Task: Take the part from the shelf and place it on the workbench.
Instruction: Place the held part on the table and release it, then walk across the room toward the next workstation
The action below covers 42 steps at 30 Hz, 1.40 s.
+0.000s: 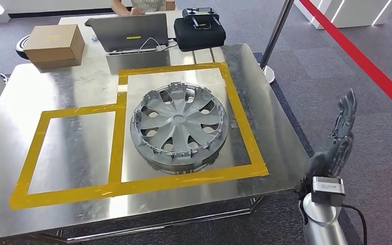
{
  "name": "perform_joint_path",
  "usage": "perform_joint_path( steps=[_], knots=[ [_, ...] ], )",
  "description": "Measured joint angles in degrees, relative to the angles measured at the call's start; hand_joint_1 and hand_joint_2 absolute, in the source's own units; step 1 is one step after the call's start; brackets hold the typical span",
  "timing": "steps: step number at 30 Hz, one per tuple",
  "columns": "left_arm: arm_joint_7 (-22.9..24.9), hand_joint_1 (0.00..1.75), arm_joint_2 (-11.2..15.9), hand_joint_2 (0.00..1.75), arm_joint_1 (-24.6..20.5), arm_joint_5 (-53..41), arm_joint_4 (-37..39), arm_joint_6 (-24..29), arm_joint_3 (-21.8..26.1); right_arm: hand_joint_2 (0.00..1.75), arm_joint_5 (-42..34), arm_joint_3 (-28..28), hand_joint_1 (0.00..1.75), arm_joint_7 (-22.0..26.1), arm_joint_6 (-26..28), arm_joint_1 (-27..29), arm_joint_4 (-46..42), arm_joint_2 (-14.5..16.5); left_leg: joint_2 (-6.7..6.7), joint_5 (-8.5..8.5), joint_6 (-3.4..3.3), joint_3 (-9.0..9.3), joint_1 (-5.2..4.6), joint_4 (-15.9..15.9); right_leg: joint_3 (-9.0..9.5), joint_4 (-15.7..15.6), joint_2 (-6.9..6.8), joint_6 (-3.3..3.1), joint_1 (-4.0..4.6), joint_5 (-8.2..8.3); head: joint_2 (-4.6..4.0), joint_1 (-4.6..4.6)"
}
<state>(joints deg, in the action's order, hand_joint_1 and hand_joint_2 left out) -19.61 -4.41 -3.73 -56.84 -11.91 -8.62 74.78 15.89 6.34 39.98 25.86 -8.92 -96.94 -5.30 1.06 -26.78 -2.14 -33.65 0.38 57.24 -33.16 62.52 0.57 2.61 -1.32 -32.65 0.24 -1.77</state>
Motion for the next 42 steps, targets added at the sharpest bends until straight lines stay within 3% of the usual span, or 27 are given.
perform_joint_path(
  steps=[2, 3, 4, 5, 7, 9, 13, 14, 16, 18, 19, 20, 21, 22, 24, 26, 28, 29, 31, 33, 34, 35, 36, 38, 40, 42],
  knots=[
    [-0.06, 0.0, -0.09, 0.0, -0.01, -0.73, 0.0, 0.08, 0.05, 0.0, -1.53, -2.46, 0.0, 0.01, -1.86, 3.68, -2.56, -0.61, -0.12, 0.15, -0.12, -0.15, 0.03, -0.07, -2.91, 7.15, -0.02, 0.33, -0.05, -3.81, 0.0, 0.09],
    [-0.06, 0.0, -0.12, 0.0, 0.0, -1.04, 0.0, 0.11, 0.06, 0.0, -2.31, -3.69, 0.0, 0.01, -2.41, 5.58, -3.5, -0.86, -0.14, 0.22, -0.08, -0.26, 0.04, -0.05, -3.98, 10.1, -0.03, 0.51, -0.11, -4.92, 0.0, 0.09],
    [-0.06, 0.0, -0.15, 0.0, 0.0, -1.36, 0.0, 0.13, 0.06, 0.0, -3.18, -4.99, 0.0, 0.01, -2.86, 7.37, -4.45, -1.13, -0.17, 0.33, 0.03, -0.39, 0.09, -0.03, -4.17, 11.23, -0.05, 0.65, -0.19, -5.02, 0.0, 0.08],
    [-0.06, 0.0, -0.21, 0.0, 0.0, -1.65, 0.0, 0.11, 0.05, 0.0, -4.0, -6.06, 0.0, 0.01, -3.03, 9.13, -5.27, -1.42, -0.21, 0.47, 0.19, -0.53, 0.18, 0.01, -3.24, 10.17, -0.09, 0.79, -0.3, -4.12, 0.0, 0.09],
    [-0.06, 0.0, -0.34, 0.0, -0.05, -2.16, -0.01, 0.05, 0.02, 0.0, -5.25, -7.73, 0.0, 0.01, -3.18, 12.03, -6.68, -1.98, -0.29, 0.68, 0.73, -0.83, 0.41, 0.31, 1.52, 2.13, -0.25, 1.14, -0.69, -1.06, 0.0, 0.08],
    [0.01, 0.0, -0.25, 0.0, -0.1, -2.59, -0.12, 0.04, -0.04, 0.0, -6.42, -9.41, 0.0, 0.01, -3.43, 14.98, -7.91, -2.35, -0.17, 0.86, 1.48, -1.12, 0.43, 0.75, 4.83, -3.55, -0.05, 0.9, -0.77, 0.96, 0.0, 0.07],
    [0.38, 0.0, -0.14, 0.0, -0.03, -3.41, -0.14, 0.21, -0.41, 0.0, -9.16, -12.63, 0.0, 0.01, -5.59, 20.51, -9.98, -2.6, 0.08, 1.03, 2.79, -1.76, 0.4, 1.29, 4.09, -3.96, 0.09, -1.26, -0.6, 1.4, 0.0, -0.04],
    [0.56, 0.0, -0.14, 0.0, 0.02, -3.61, -0.13, 0.32, -0.51, 0.0, -9.54, -13.45, 0.0, 0.01, -6.75, 21.67, -10.42, -2.58, -0.1, -0.18, 3.02, -2.16, 0.49, 2.19, 3.64, -3.97, -0.07, -1.8, -0.6, 1.77, 0.0, -0.08],
    [0.76, 0.0, -0.13, 0.0, 0.06, -3.92, -0.09, 0.51, -0.61, 0.0, -9.83, -15.27, 0.0, 0.02, -9.66, 23.58, -11.02, -2.25, -0.52, -5.25, 3.3, -3.75, 0.57, 7.31, 2.56, -3.97, -0.39, -2.63, -0.48, 2.71, 0.0, -0.14],
    [0.81, 0.0, -0.1, 0.0, 0.03, -4.24, -0.07, 0.41, -0.74, 0.0, -9.94, -17.54, 0.0, 0.02, -13.42, 24.96, -11.27, -1.32, -0.61, -9.97, 3.39, -5.47, 0.56, 14.58, 1.3, -3.91, -0.55, -2.9, -0.18, 3.68, 0.0, -0.14],
    [0.81, 0.0, -0.09, 0.0, 0.03, -4.45, -0.06, 0.26, -0.86, 0.0, -9.98, -18.74, 0.0, 0.02, -15.22, 25.42, -11.3, -0.71, -0.61, -10.69, 3.33, -5.45, 0.55, 16.67, 0.69, -3.9, -0.61, -2.92, -0.02, 4.15, 0.0, -0.12],
    [0.81, 0.0, -0.09, 0.0, 0.03, -4.65, -0.06, 0.09, -1.04, 0.0, -10.01, -19.97, 0.0, 0.02, -16.87, 25.77, -11.3, -0.07, -0.61, -10.2, 3.15, -4.38, 0.51, 16.67, 0.12, -3.88, -0.65, -2.9, 0.15, 4.59, 0.0, -0.13],
    [0.8, 0.0, -0.08, 0.0, 0.02, -4.79, -0.05, -0.02, -1.22, 0.0, -10.03, -21.07, 0.0, 0.02, -18.16, 26.02, -11.3, 0.5, -0.6, -8.92, 2.84, -2.18, 0.41, 14.39, -0.38, -3.88, -0.68, -2.85, 0.29, 5.03, 0.0, -0.13],
    [0.74, 0.0, -0.04, 0.0, -0.03, -4.93, -0.05, -0.08, -1.37, 0.0, -10.07, -22.13, 0.0, 0.02, -19.33, 26.17, -11.3, 1.07, -0.59, -7.56, 2.35, 0.94, 0.21, 10.39, -0.73, -3.88, -0.69, -2.79, 0.38, 5.46, 0.0, -0.12],
    [0.46, 0.0, 0.21, 0.0, -0.29, -5.18, -0.07, -0.14, -1.59, 0.0, -10.17, -24.09, 0.0, 0.02, -21.48, 26.26, -11.25, 2.32, -0.62, -6.43, 1.45, 6.96, -0.38, 1.83, -1.2, -3.87, -0.71, -2.45, 0.59, 6.31, 0.0, -0.09],
    [0.05, 0.0, 0.57, 0.0, -0.54, -5.54, -0.09, -0.31, -1.86, 0.0, -10.23, -25.87, 0.0, 0.02, -23.38, 26.13, -11.05, 3.91, -0.66, -6.55, 1.06, 8.94, -0.9, -1.86, -1.37, -4.02, -0.79, -1.8, 0.53, 7.18, 0.0, -0.12],
    [-0.22, 0.0, 0.86, 0.0, -0.59, -5.98, -0.08, -0.51, -2.1, 0.0, -10.31, -27.13, 0.0, 0.02, -24.36, 25.96, -10.59, 5.31, -0.82, -5.66, 0.62, 8.26, -0.97, -2.31, -1.52, -4.13, -0.8, -1.05, 0.3, 7.66, 0.0, -0.22],
    [-0.3, 0.0, 0.99, 0.0, -0.61, -6.14, -0.07, -0.55, -2.15, 0.0, -10.43, -27.51, 0.0, 0.02, -24.65, 25.85, -10.18, 5.78, -0.97, -5.04, 0.26, 7.85, -0.89, -2.48, -1.8, -3.55, -0.77, -0.72, 0.24, 6.8, 0.0, -0.19],
    [-0.48, 0.0, 1.19, 0.0, -0.65, -6.25, -0.07, -0.52, -2.17, 0.0, -10.68, -28.18, 0.0, 0.01, -25.21, 25.31, -8.76, 6.45, -1.36, -3.66, -0.37, 6.62, -0.69, -2.73, -3.1, 0.59, -0.72, -0.21, 0.17, 2.13, 0.0, 0.08],
    [-0.6, 0.0, 1.33, 0.0, -0.64, -6.33, -0.07, -0.41, -2.16, 0.0, -10.63, -28.88, 0.0, 0.0, -25.82, 24.59, -6.56, 7.05, -1.58, -2.38, -0.63, 5.02, -0.76, -2.66, -4.66, 7.76, -0.72, 0.26, 0.16, -2.98, 0.0, 0.26],
    [-0.61, 0.0, 1.37, 0.0, -0.63, -6.44, -0.07, -0.35, -2.16, 0.0, -10.54, -29.21, 0.0, 0.0, -26.04, 24.33, -5.43, 7.31, -1.66, -1.72, -0.62, 4.18, -0.8, -2.6, -4.86, 10.61, -0.72, 0.41, 0.15, -3.88, 0.0, 0.25],
    [-0.52, 0.0, 1.39, 0.0, -0.62, -6.53, -0.07, -0.24, -2.16, 0.0, -10.43, -29.58, 0.0, 0.0, -26.34, 24.09, -4.21, 7.55, -1.72, -1.09, -0.55, 3.35, -0.81, -2.49, -4.19, 11.7, -0.72, 0.48, 0.14, -3.32, 0.0, 0.25],
    [-0.32, 0.0, 1.41, 0.0, -0.6, -6.56, -0.07, -0.1, -2.16, 0.0, -10.32, -30.03, 0.0, 0.0, -26.76, 23.78, -2.91, 7.74, -1.76, -0.53, -0.42, 2.61, -0.79, -2.31, -2.49, 10.63, -0.73, 0.48, 0.12, -1.74, 0.0, 0.24],
    [0.17, 0.0, 1.44, 0.0, -0.57, -6.34, -0.08, 0.19, -2.16, 0.0, -9.92, -31.04, 0.0, 0.0, -27.76, 22.96, -0.23, 8.11, -1.76, 0.36, 0.01, 1.17, -0.78, -1.58, 3.39, 3.07, -0.72, 0.4, 0.01, 0.97, 0.0, 0.27],
    [0.59, 0.0, 1.48, 0.0, -0.55, -6.11, -0.13, 0.55, -2.15, 0.0, -8.92, -32.15, 0.0, 0.01, -28.54, 22.08, 2.55, 8.48, -1.7, 1.07, 0.61, 0.05, -0.91, -0.66, 8.11, -4.69, -0.64, -0.07, 0.05, 0.69, 0.0, 0.21],
    [0.94, 0.0, 1.49, 0.0, -0.45, -5.92, -0.17, 0.81, -2.15, 0.0, -7.46, -33.49, 0.0, 0.01, -28.08, 21.22, 6.25, 8.81, -1.64, 1.94, 1.29, -0.53, -0.87, -0.33, 8.84, -7.01, -0.62, -0.98, 0.38, 0.18, 0.0, 0.13]
  ],
)
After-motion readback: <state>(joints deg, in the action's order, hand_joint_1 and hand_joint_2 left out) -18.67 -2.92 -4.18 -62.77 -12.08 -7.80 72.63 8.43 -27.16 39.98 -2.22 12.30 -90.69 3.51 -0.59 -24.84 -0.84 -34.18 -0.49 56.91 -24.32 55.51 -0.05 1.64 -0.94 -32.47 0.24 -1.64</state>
